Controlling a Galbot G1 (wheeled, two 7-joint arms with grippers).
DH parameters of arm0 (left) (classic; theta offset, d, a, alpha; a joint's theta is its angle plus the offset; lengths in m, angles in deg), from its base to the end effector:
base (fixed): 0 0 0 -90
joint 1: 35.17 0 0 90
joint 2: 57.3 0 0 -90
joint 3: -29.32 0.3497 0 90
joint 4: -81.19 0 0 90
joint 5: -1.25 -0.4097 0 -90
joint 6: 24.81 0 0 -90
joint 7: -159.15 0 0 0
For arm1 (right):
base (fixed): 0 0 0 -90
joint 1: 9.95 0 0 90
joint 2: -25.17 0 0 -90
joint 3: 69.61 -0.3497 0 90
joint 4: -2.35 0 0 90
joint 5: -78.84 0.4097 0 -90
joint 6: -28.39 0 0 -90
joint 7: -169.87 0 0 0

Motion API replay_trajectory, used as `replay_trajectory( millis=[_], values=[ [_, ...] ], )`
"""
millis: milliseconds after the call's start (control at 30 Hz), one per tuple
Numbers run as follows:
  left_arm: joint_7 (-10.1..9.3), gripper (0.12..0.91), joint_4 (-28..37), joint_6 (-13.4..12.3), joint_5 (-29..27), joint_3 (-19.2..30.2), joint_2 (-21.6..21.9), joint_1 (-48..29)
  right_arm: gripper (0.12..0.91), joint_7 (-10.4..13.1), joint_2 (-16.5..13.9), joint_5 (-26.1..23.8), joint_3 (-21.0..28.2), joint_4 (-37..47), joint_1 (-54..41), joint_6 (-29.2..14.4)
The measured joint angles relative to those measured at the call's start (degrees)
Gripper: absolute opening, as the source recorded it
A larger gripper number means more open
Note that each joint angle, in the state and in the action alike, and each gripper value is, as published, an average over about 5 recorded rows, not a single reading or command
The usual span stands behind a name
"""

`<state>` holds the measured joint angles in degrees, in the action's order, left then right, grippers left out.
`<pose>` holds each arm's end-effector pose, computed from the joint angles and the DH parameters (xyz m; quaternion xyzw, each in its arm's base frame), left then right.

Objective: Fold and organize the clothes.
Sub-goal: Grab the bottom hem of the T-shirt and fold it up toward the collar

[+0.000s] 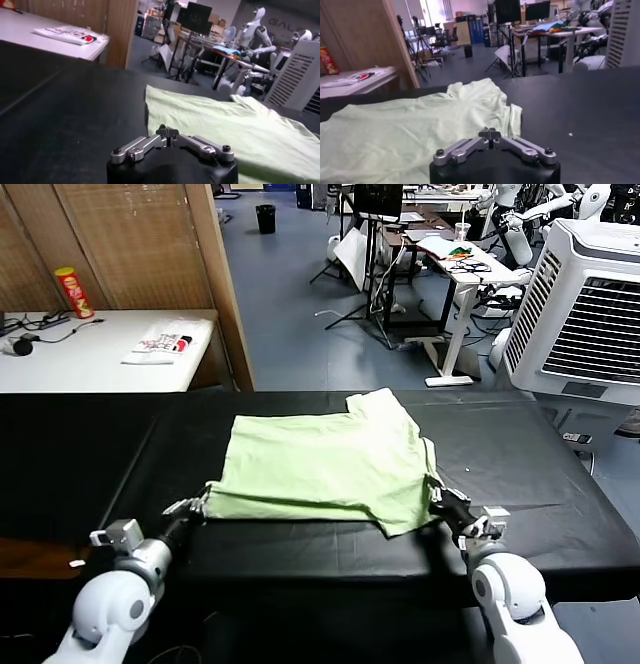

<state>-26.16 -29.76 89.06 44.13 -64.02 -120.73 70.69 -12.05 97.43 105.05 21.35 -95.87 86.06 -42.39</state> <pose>0.3205 0.1108 -0.2696 -0.0440 -0.9752 0.1200 0.1808 0.3740 -0.0822 -0.3203 0.0594 -0.9836 -0.0724 0.1542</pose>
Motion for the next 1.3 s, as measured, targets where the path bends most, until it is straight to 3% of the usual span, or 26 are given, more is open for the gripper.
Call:
replay_trajectory(
  millis=[733,800,900,1000,1167,1300],
  values=[
    [1.28,0.125,6.0,-1.0,-2.1,0.4,1.3,-3.2,0.125,-0.6,0.0,0.2,1.1,2.4,-1.7,0.6],
    [1.36,0.125,6.1,-1.0,-2.1,0.4,1.4,-3.3,0.159,-1.0,-0.2,0.3,0.9,1.8,-1.3,0.6],
    [1.52,0.132,6.2,-1.0,-2.2,0.4,1.5,-3.4,0.290,-1.6,-0.7,0.4,0.5,0.7,-0.4,0.4],
    [1.63,0.218,6.1,-1.1,-2.5,0.4,1.4,-3.3,0.458,-1.7,-1.3,0.5,-0.1,-0.9,0.9,0.2],
    [1.68,0.499,5.6,-1.3,-2.6,0.1,1.4,-2.9,0.719,-1.3,-2.4,0.4,-1.6,-5.1,4.0,0.3],
    [1.69,0.704,4.6,-1.4,-2.5,-0.2,1.3,-2.1,0.792,-1.4,-3.0,-0.6,-2.7,-9.1,7.5,0.3]
  ],
)
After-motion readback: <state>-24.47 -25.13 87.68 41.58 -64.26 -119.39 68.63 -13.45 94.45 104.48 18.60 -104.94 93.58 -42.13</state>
